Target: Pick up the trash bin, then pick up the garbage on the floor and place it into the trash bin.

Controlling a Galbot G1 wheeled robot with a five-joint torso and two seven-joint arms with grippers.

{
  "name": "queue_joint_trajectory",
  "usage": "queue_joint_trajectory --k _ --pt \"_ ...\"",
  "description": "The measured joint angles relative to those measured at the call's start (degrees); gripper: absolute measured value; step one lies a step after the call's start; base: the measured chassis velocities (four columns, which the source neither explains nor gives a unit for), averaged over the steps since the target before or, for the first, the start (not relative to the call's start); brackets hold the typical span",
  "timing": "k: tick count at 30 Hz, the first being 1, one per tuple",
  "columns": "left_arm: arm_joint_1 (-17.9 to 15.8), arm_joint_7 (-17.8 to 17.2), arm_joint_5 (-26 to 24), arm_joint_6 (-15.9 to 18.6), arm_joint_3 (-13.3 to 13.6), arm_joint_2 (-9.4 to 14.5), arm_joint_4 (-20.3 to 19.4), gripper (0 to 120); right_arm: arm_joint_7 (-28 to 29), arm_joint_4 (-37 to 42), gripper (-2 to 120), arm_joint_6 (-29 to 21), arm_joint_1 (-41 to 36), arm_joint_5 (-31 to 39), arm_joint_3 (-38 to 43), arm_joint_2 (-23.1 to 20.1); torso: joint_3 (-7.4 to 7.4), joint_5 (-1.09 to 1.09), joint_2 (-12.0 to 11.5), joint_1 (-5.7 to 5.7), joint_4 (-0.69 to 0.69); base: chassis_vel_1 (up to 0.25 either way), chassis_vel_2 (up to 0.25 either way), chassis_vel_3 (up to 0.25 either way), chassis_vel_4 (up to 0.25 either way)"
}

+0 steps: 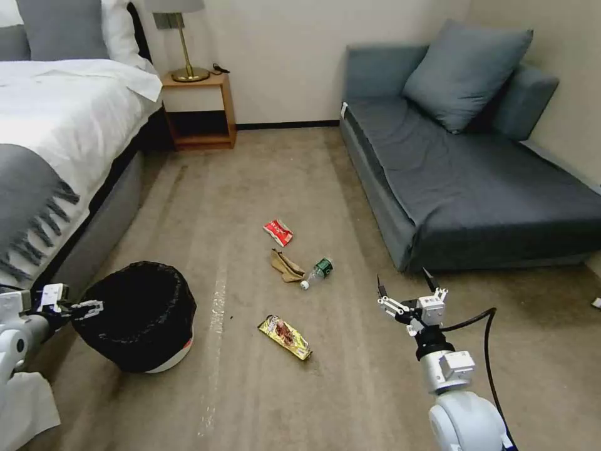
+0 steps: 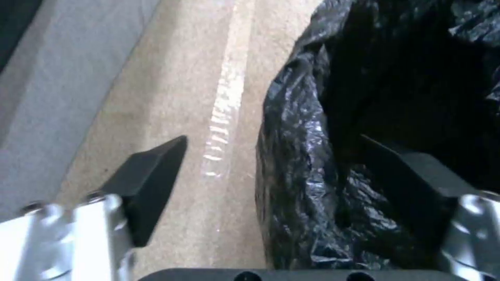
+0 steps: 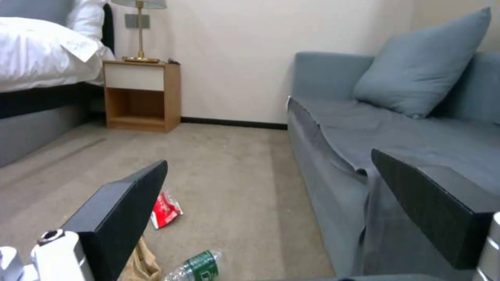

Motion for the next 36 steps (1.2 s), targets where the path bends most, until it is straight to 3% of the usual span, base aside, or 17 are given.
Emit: queue_joint_trajectory --k 3,5,7,11,21,27,36 --pt "-0.4 0.1 0.0 0.3 0.2 -0.1 0.2 74 0.0 0.0 100 0.0 -0.1 -0.1 0.0 0.0 0.0 0.0 0.0 0.0 -0.01 0.0 0.0 0.0 0.0" --pt "-0.8 0.1 -0.4 1.1 0.2 -0.7 0.3 63 0.1 0.0 100 0.0 -0.1 -0.1 0.0 0.1 0.0 0.0 0.0 0.0 -0.01 0.0 0.0 0.0 0.0" --pt "-0.8 0.1 -0.6 1.3 0.2 -0.8 0.3 61 0.1 0.0 100 0.0 -0.1 -0.1 0.0 0.1 0.0 0.0 0.0 0.0 -0.01 0.0 0.0 0.0 0.0" --pt "-0.1 0.3 -0.8 1.6 -0.1 -1.4 0.2 41 0.2 -0.1 100 -0.1 0.0 -0.2 -0.1 0.5 0.0 0.0 0.0 0.0 0.0 0.0 0.0 0.0 0.0" --pt "1.1 0.6 -1.8 1.8 -1.6 -1.7 -1.8 7 0.3 -0.1 100 -0.3 0.1 -0.6 -0.6 0.7 0.0 0.0 0.0 0.0 0.0 0.0 0.0 0.0 0.0" --pt "1.9 -0.9 -1.8 2.0 -2.6 -2.7 -3.8 6 0.3 -0.1 100 -0.3 -0.2 -0.8 -0.9 1.0 0.0 0.0 0.0 0.0 -0.01 0.0 0.0 0.0 0.0" --pt "7.4 -5.2 -3.0 2.4 -7.6 -4.1 -15.1 6 0.7 -0.2 100 0.9 -0.4 -0.5 -1.6 0.1 0.0 0.0 0.0 0.0 0.0 0.0 0.0 0.0 0.0"
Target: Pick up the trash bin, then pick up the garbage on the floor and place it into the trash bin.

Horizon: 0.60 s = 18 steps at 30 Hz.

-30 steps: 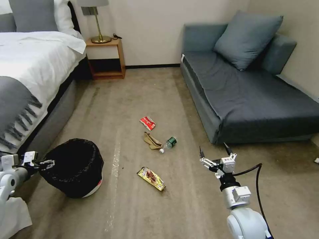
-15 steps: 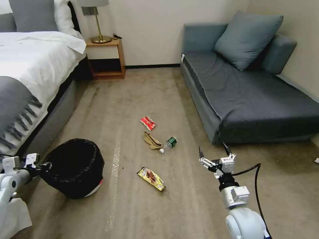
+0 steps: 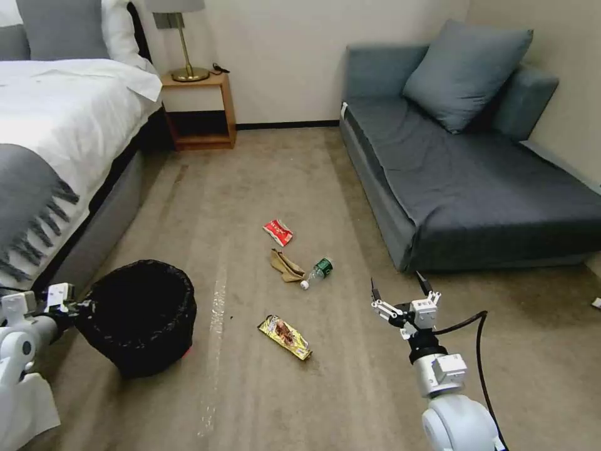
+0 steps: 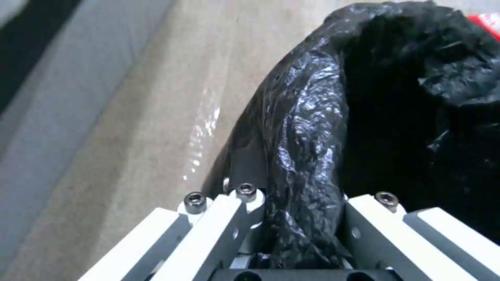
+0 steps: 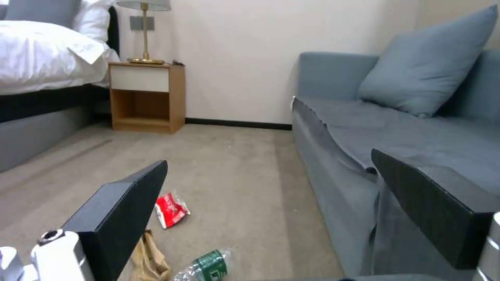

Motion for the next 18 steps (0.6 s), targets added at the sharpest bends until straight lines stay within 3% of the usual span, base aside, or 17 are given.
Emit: queue_joint_trajectory --k 2,7,18 --pt "0.4 -0.2 0.0 0.0 -0.3 0.0 -0.6 6 -0.1 -0.1 100 0.1 0.0 0.0 -0.1 -0.1 0.0 0.0 0.0 0.0 0.0 0.0 0.0 0.0 0.0" --pt "4.8 -1.4 3.3 0.0 -1.6 -1.9 -9.5 6 -3.6 -2.9 100 3.0 -0.2 0.7 -2.1 -1.2 0.0 0.01 0.0 0.0 0.0 0.0 0.0 0.0 0.0" --pt "6.0 -1.5 4.0 0.4 -2.7 -1.7 -12.0 6 -4.7 -5.7 100 5.2 0.0 1.7 -3.5 -2.1 0.0 0.01 0.0 0.0 0.0 -0.012 0.013 0.01 -0.011"
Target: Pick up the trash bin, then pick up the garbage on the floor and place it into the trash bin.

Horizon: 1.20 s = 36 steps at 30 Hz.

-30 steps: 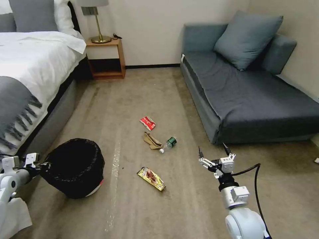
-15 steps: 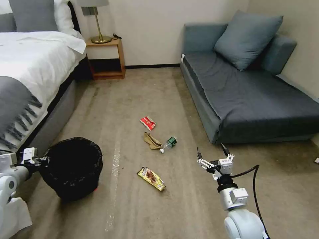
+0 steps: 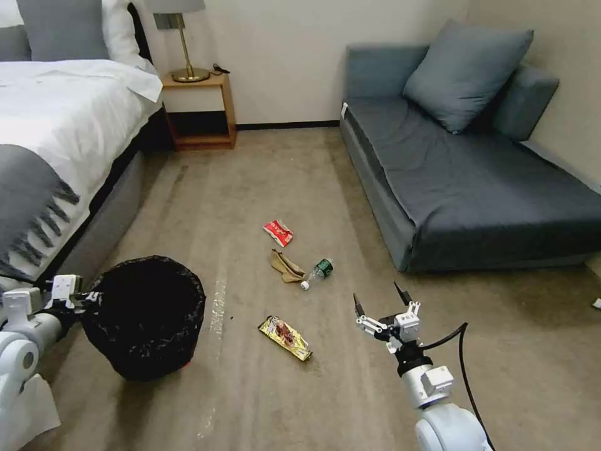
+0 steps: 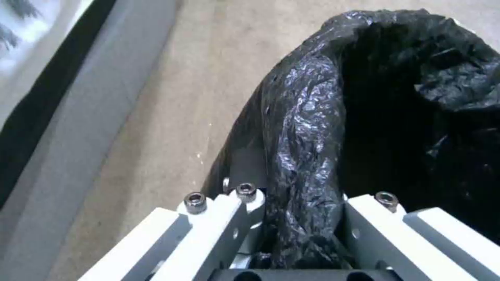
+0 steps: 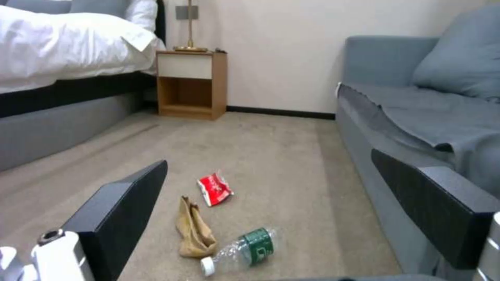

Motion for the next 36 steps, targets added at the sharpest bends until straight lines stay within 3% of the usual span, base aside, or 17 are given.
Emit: queue_joint_trajectory --k 11,16,20,21,23,26,36 --pt "-0.2 0.0 -0.6 0.1 -0.1 1.1 0.8 6 0.0 -0.8 100 -1.5 0.4 -0.5 -1.5 -0.9 0.01 -0.02 0.0 0.01 0.0 -0.176 0.178 0.17 -0.183" --pt "-0.2 0.2 -1.0 0.1 -0.1 1.3 1.2 6 0.0 -0.6 100 -7.3 0.6 0.0 -6.0 -4.5 0.02 -0.02 0.0 0.01 -0.04 -0.137 0.133 0.125 -0.131" --pt "-0.1 0.4 -1.1 0.1 -0.2 1.5 1.4 6 -2.6 -0.7 100 -17.0 2.4 3.2 -13.9 -9.4 0.01 -0.02 0.0 0.01 -0.01 -0.014 0.022 0.034 -0.021" --pt "-0.1 0.4 -1.1 0.1 -0.2 1.5 1.4 6 -2.6 -0.7 100 -17.0 2.4 3.2 -13.9 -9.4 0.01 -0.02 0.0 0.01 -0.01 0.0 0.0 0.0 0.0" --pt "0.2 0.5 -1.1 0.1 -0.4 1.6 1.4 6 -4.5 -2.3 100 -23.3 5.0 4.7 -18.3 -11.2 0.0 0.0 0.0 0.01 0.01 0.0 0.0 0.0 0.0" --pt "1.0 0.5 -1.0 0.2 -0.6 1.6 0.6 6 -6.1 -6.7 100 -28.7 10.4 6.6 -24.5 -12.3 0.0 0.0 0.0 0.01 -0.01 0.0 0.0 0.0 0.0" --pt "5.0 0.6 -0.5 0.7 -2.9 1.3 -2.3 6 -7.5 -22.1 100 -31.8 24.2 9.8 -34.1 -8.3 0.01 -0.01 0.0 0.01 0.0 0.0 0.0 0.0 0.0"
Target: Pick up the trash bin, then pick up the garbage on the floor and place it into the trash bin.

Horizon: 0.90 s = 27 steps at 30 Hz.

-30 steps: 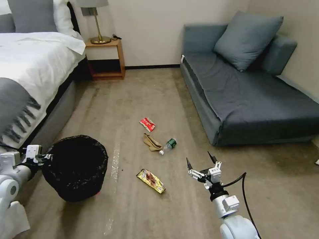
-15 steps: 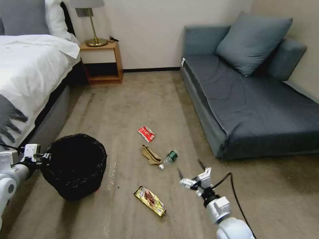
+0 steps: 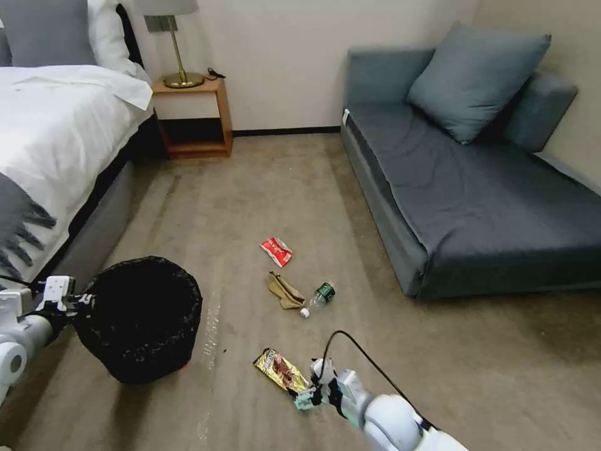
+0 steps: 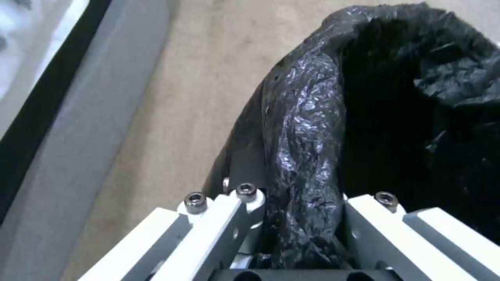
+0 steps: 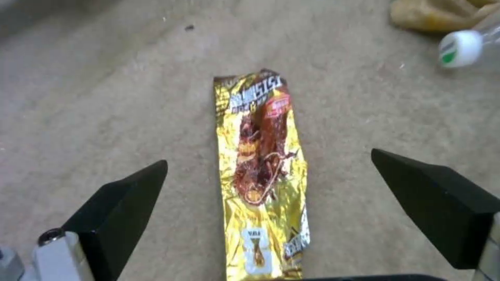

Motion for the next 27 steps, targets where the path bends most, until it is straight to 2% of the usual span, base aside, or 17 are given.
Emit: queue_joint_trajectory --k 5,16,20,23,24,27 --pt "3.1 0.3 0.3 0.1 -2.5 -1.3 -2.0 6 -0.2 -5.3 100 0.9 2.1 -2.4 -1.8 2.9 0.0 0.0 0.0 0.0 0.0 0.0 0.0 0.0 0.0" --pt "8.7 1.2 1.8 0.1 -5.1 -5.7 -7.4 6 0.6 -11.9 99 3.7 3.5 -6.1 -2.9 6.5 0.0 0.0 0.0 0.0 0.0 0.0 0.0 0.0 0.0" --pt "9.9 1.2 2.0 -0.2 -5.7 -6.7 -9.1 6 0.8 -13.6 92 4.0 3.7 -7.5 -2.9 7.4 0.0 0.0 0.0 0.0 0.0 0.0 0.0 0.0 0.0" --pt "10.7 1.2 2.0 -0.2 -6.2 -7.2 -10.1 6 0.8 -14.9 78 4.6 3.7 -8.8 -2.8 8.0 0.0 0.0 0.0 -0.01 0.0 0.0 0.0 0.0 0.0" --pt "10.7 1.2 2.0 -0.2 -6.2 -7.2 -10.1 6 0.8 -14.9 78 4.6 3.7 -8.8 -2.8 8.0 0.0 0.0 0.0 -0.01 0.0 0.0 0.0 0.0 0.0" --pt "10.9 1.2 2.0 -0.5 -6.4 -7.4 -10.6 6 0.8 -15.7 63 5.5 3.6 -9.3 -2.3 8.2 -0.01 0.0 0.0 -0.01 0.0 0.0 0.0 0.0 0.0"
